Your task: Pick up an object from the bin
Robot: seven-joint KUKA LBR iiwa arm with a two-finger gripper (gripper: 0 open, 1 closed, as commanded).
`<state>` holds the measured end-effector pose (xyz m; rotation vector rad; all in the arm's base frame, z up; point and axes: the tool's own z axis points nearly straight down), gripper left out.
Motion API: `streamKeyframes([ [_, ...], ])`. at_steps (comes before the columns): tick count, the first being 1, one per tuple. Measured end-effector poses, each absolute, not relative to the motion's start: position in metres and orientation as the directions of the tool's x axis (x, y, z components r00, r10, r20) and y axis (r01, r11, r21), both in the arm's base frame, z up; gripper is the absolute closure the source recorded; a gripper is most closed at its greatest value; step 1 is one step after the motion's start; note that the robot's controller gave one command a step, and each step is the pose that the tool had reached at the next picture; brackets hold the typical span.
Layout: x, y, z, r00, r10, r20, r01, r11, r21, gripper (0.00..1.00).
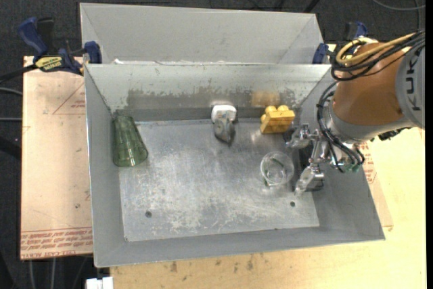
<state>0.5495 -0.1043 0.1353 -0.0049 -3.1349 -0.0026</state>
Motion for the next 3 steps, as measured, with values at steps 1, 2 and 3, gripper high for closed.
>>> streamKeyframes([
  [1,0.552,-0.104,0.139,-1.0,0.0,-0.001,0.0,1.0,0.001,0.0],
  [2,0.548,-0.118,0.104,-0.957,-0.291,-0.006,-0.291,0.957,-0.001,0.0],
  [3,0.554,-0.144,0.108,-0.837,-0.548,0.001,-0.548,0.837,0.006,0.0],
])
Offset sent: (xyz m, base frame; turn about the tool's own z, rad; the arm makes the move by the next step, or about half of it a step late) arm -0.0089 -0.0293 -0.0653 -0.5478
